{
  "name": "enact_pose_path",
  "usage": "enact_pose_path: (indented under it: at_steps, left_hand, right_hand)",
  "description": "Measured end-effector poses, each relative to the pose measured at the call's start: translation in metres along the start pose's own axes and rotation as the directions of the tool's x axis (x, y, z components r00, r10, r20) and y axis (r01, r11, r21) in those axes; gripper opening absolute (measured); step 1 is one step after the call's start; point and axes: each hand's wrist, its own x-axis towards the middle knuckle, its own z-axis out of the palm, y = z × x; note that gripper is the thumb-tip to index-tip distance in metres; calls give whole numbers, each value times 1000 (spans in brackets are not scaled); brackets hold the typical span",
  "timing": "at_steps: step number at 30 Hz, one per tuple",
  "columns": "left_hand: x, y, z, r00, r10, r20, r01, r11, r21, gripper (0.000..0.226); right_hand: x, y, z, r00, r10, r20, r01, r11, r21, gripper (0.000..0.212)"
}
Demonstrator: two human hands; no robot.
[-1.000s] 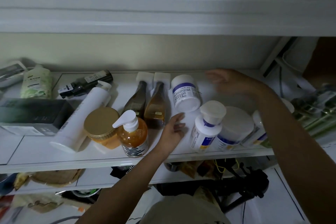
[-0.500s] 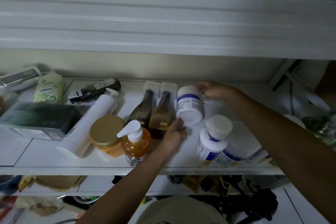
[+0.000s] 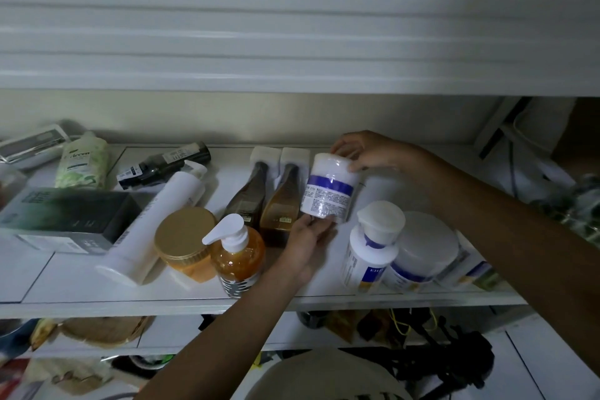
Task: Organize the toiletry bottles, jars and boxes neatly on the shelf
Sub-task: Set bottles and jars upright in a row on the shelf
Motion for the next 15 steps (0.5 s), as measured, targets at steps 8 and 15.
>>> enact_pose_path:
  at_steps: [8, 15]
  left_hand:
    - [-11, -5, 10, 994, 25, -108, -35, 995, -97, 37]
    - [-18, 16, 4, 989, 136, -58, -142, 981, -128, 24]
  right_hand:
    - [-16, -23, 0, 992, -117, -41, 116, 993, -22, 41]
    - [-31, -37, -10, 978, -200, 58, 197, 979, 51, 52]
